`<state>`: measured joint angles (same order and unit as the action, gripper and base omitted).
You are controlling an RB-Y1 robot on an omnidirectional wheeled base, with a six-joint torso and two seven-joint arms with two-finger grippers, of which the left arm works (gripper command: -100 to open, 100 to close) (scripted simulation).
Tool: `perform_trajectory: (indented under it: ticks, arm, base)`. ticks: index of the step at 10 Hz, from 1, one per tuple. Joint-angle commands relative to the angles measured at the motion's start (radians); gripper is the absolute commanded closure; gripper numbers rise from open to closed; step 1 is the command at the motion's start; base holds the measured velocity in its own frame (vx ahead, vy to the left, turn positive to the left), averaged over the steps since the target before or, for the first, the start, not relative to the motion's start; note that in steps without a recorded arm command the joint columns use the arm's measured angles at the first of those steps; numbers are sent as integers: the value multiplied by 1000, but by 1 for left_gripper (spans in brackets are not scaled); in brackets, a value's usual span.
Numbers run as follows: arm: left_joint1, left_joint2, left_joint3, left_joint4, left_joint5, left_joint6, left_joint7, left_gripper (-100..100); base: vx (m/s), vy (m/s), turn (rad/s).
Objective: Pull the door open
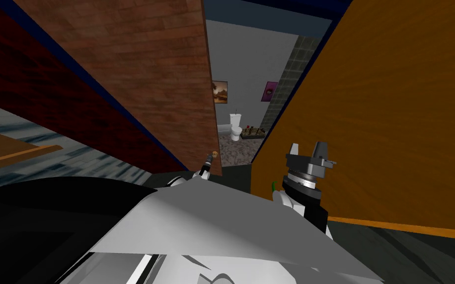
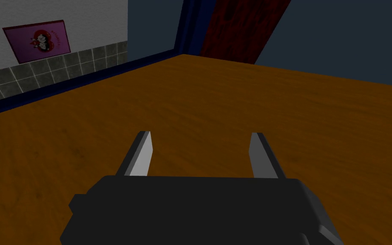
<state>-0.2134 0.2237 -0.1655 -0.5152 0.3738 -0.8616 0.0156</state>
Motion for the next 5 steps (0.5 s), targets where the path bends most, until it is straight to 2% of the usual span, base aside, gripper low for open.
perform_trajectory:
  ticks: [1,4,5]
  arm:
    - [7,4,-6,12,-2,-6,12,100]
    - [26,36,-17,18,-3,-29,48,100]
    - [39,56,-25,22,-4,-44,72,100]
  base:
    - [-155,33,-115]
    - [-210,-8,-147]
    - [-181,-25,-219]
